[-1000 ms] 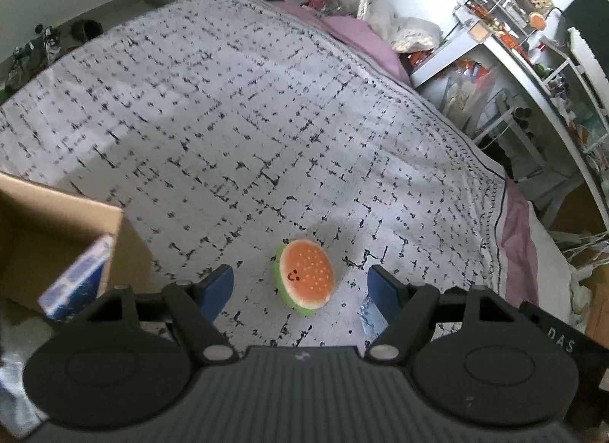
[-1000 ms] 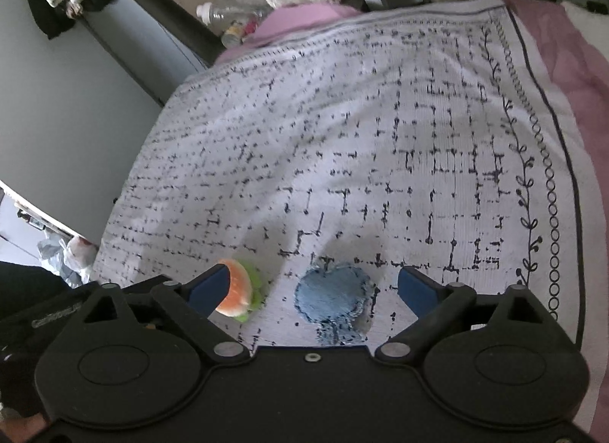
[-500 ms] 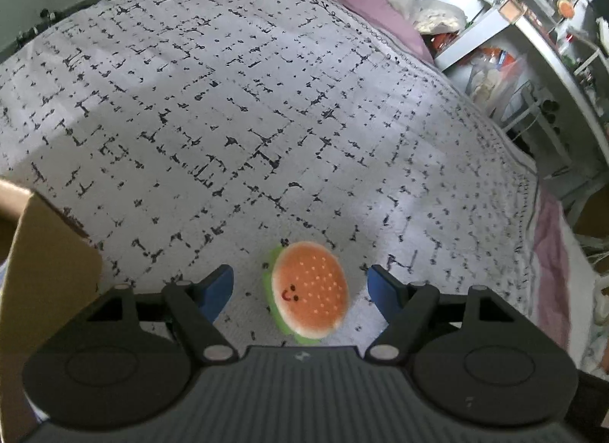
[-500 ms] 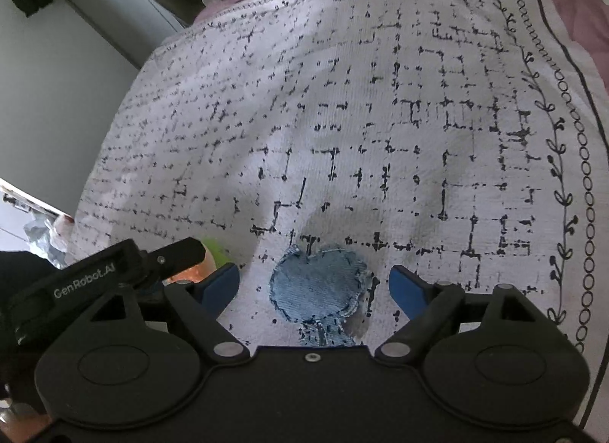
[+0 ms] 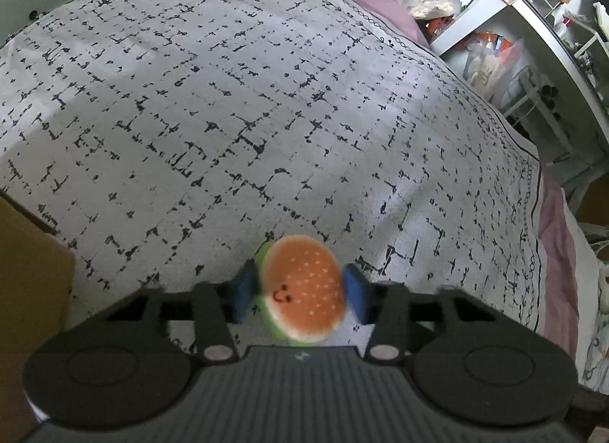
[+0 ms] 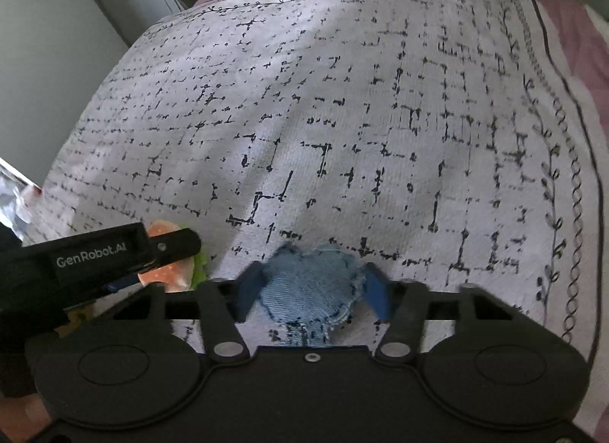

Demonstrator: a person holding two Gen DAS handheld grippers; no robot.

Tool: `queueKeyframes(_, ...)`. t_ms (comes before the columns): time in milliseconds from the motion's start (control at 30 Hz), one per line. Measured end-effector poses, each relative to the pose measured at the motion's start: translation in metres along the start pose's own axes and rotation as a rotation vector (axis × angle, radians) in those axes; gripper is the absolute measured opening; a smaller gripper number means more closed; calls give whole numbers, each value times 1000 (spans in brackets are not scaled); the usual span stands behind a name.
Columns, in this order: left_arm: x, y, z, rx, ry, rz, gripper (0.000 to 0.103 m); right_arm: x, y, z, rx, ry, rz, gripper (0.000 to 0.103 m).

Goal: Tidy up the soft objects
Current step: 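Grasp the burger plush with the left gripper while the right gripper grasps the blue plush, then carry the burger plush and blue plush over the cardboard box with both grippers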

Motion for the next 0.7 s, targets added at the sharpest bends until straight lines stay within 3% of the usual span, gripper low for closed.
queueKeyframes(200, -6, 15, -1, -32, 8, 8, 40, -2, 10, -4, 56, -9, 18, 35)
queueKeyframes(700, -10, 75, 5, -60, -27, 86, 40, -4, 54, -14, 123, -50, 123, 35)
Point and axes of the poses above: each gripper's, at about its wrist camera, not at the fingertips, and y roughly against the way its jaws point, z to its right, x to its top, the point moved 9 cm from there along -y, roughly the way its jaws point, and after that the axes turned 7 degrees about -z, right-handed, at the moved point
